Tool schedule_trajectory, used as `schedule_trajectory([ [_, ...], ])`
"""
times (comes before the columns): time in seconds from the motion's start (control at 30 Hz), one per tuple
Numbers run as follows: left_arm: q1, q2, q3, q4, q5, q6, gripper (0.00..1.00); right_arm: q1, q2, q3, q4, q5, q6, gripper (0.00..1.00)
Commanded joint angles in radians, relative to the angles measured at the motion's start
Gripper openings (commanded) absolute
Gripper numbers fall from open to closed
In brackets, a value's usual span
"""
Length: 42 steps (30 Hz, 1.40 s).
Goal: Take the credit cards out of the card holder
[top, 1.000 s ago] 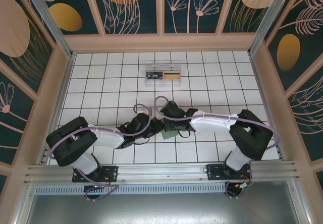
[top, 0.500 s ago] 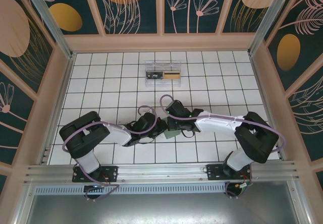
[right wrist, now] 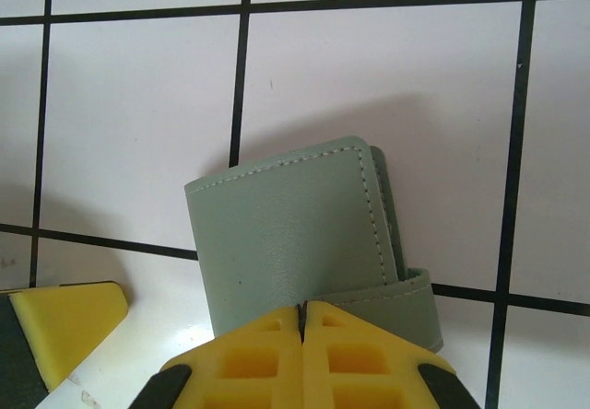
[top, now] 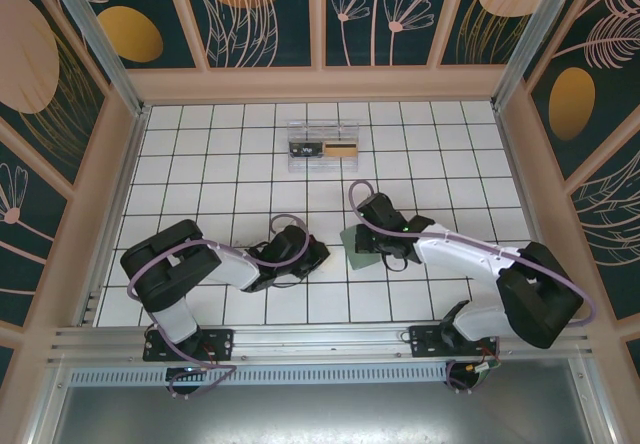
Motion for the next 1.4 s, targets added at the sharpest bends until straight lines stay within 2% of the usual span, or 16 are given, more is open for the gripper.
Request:
schedule_trajectory([
  [0.0, 0.004, -0.007, 0.015, -0.171, -0.035, 0.066, 0.0, -0.004, -0.018, -0.03, 0.051, -0.072, 0.027, 0.0],
  [0.07, 0.005, -0.069, 0.025, -0.203, -0.06, 0.108, 0.01, -0.004, -0.015, -0.045, 0.104, -0.123, 0.06, 0.0],
  [0.13, 0.005, -0.132, 0.034, -0.249, -0.095, 0.156, 0.07, -0.003, -0.006, -0.059, 0.156, -0.168, 0.097, 0.0],
  [0.23, 0.004, -0.213, 0.049, -0.292, -0.132, 0.214, 0.1, 0.012, 0.008, -0.05, 0.185, -0.179, 0.121, 0.0],
  [0.37, 0.005, -0.239, 0.046, -0.212, -0.097, 0.234, 0.12, 0.032, 0.021, -0.028, 0.194, -0.176, 0.142, 0.0],
  [0.5, 0.005, -0.162, 0.063, -0.084, -0.019, 0.207, 0.12, 0.049, 0.045, -0.009, 0.191, -0.169, 0.141, 0.0],
  [0.73, 0.002, 0.005, 0.106, -0.009, 0.045, 0.148, 0.1, 0.053, 0.073, -0.018, 0.194, -0.165, 0.138, 0.0],
  [0.8, 0.0, 0.045, 0.117, -0.058, 0.043, 0.125, 0.08, 0.053, 0.074, -0.018, 0.192, -0.16, 0.136, 0.0],
  [0.9, 0.0, 0.113, 0.164, -0.251, 0.022, 0.099, 0.01, 0.051, 0.075, -0.02, 0.183, -0.149, 0.129, 0.0],
  [1.17, 0.023, 0.254, 0.093, -0.215, 0.121, -0.029, 0.0, 0.023, 0.057, -0.044, 0.137, -0.117, 0.109, 0.0],
  [1.37, 0.039, 0.26, 0.068, -0.244, 0.132, -0.023, 0.0, -0.026, 0.002, -0.065, 0.047, -0.02, 0.095, 0.0],
])
